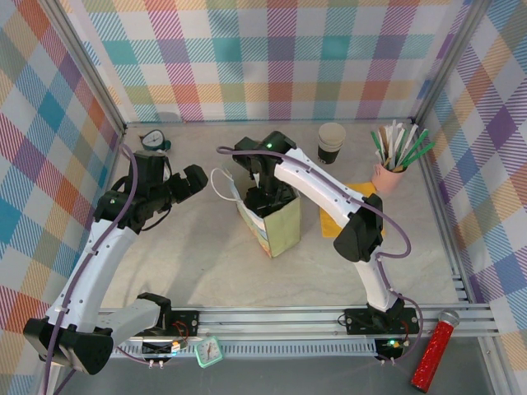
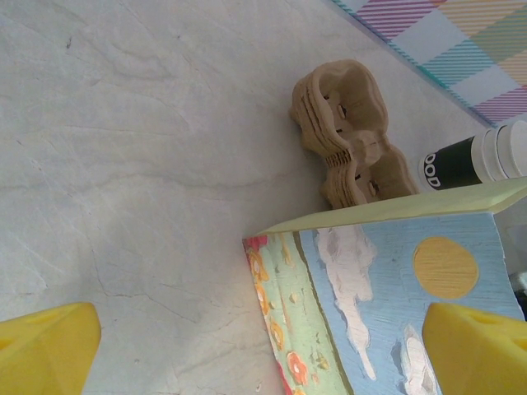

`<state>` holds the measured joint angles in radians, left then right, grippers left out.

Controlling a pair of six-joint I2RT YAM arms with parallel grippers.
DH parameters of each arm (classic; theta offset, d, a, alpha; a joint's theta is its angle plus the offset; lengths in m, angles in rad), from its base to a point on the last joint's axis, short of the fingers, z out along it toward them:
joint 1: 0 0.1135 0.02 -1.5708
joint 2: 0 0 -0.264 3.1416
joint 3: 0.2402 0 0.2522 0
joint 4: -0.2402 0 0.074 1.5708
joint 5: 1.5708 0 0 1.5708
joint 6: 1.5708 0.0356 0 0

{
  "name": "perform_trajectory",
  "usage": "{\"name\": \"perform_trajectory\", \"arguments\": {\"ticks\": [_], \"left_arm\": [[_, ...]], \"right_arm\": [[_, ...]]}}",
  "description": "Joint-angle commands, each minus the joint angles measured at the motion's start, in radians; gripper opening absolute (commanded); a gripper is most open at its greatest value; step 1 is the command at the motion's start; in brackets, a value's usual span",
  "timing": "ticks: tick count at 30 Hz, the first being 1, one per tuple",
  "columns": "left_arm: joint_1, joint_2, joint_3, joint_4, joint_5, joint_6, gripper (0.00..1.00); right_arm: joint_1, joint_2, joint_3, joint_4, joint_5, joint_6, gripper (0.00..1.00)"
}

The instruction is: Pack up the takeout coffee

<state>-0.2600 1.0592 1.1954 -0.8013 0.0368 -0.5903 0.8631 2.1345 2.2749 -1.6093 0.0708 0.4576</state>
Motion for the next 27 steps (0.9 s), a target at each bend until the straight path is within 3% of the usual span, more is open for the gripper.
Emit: {"name": "perform_trajectory", "arguments": {"ticks": [1,13,27], "left_arm": [[0.008,-0.005,0.006,0.024,0.011,-0.014,1.00],[0.008,-0.007,0.010,0.027,0.034,-0.014,1.00],[0.008,-0.011,0.010,0.025,0.040,-0.015,1.00]], "right_arm": [[-0.004,-0.024,0.037,-0.067,0.006,0.020,0.73],[0.005,-0.008,0.026,-0.040,-0.020,0.023,0.73],[0.006,-0.027,0.134,-0.107,0.007,0.040,0.73]]}}
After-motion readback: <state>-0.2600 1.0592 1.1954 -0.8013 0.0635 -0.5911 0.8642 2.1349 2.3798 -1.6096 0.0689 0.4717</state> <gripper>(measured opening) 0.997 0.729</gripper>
